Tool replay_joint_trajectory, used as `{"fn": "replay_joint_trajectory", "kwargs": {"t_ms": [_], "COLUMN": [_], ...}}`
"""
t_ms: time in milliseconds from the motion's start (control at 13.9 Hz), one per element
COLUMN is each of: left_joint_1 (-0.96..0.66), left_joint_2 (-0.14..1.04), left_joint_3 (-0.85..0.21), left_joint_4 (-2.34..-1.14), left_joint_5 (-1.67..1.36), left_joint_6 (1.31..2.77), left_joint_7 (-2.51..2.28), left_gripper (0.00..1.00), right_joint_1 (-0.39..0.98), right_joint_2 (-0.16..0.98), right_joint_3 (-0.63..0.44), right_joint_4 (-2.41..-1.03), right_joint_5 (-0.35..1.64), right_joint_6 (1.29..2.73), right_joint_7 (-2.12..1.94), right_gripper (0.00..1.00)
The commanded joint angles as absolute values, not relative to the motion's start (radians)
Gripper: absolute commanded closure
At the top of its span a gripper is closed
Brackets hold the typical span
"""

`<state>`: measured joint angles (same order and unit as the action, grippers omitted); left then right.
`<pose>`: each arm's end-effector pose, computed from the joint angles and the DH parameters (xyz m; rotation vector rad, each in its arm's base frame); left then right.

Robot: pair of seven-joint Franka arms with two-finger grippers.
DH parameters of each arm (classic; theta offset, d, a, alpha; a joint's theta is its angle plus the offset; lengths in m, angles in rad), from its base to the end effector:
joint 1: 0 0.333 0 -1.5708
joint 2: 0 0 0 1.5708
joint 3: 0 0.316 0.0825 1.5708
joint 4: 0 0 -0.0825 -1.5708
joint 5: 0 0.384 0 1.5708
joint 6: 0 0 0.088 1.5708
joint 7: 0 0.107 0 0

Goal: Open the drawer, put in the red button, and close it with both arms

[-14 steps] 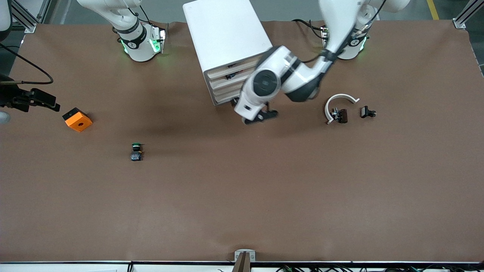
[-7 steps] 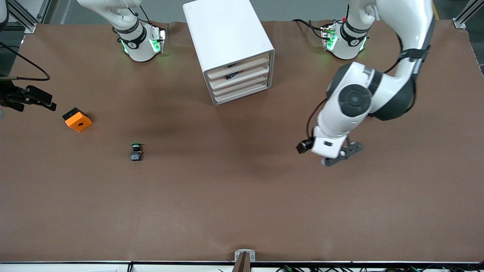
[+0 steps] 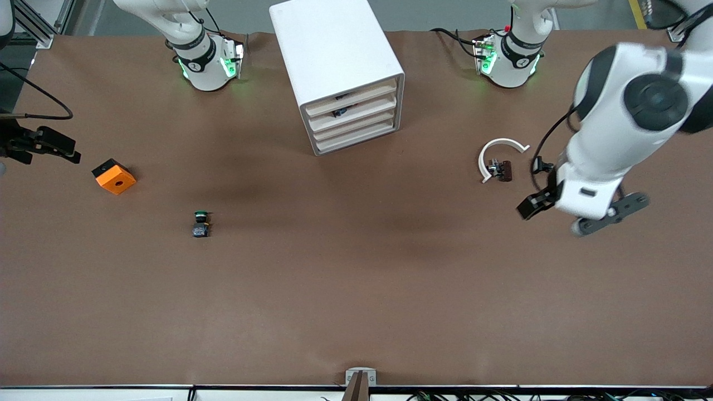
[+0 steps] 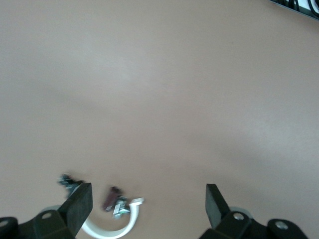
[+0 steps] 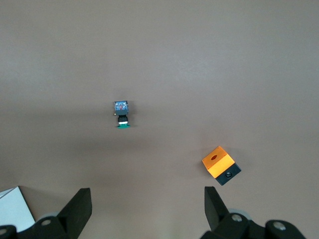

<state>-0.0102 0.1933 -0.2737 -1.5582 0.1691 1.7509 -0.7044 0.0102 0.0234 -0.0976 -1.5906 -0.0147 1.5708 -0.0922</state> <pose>0.6040 -0.1463 0.5369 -2.9833 -0.5982 -0.0920 0.5581 -0.0499 0.6022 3.1278 0.0080 -0.0695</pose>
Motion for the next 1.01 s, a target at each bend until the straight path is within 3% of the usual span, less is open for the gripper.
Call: {"fn": "replay_joint_trajectory", "kwargs": {"t_ms": [0,934], "left_joint_1": [0.011,0.012], "left_joint_2": [0.097,-0.061], "left_joint_3": [-0.287,-0.066], "left_joint_4": [-1.568,-1.577], "left_joint_5": [0.17,-0.021], "left_joint_6": [1.666,1.494], "left_joint_7": [-0.612,-0.108], "left_gripper": [0.0,0.0], "right_joint_1": [0.002,0.003], "right_joint_2": [0.012,0.014], "right_joint_3": [-0.084,-0.084], "right_joint_4": [-1.585,-1.583], "right_joint_5": [-0.034,-0.034], "right_joint_6": [1.572,1.572], "right_joint_7": [-0.103,-0.103], "right_gripper": [0.0,0.0]}}
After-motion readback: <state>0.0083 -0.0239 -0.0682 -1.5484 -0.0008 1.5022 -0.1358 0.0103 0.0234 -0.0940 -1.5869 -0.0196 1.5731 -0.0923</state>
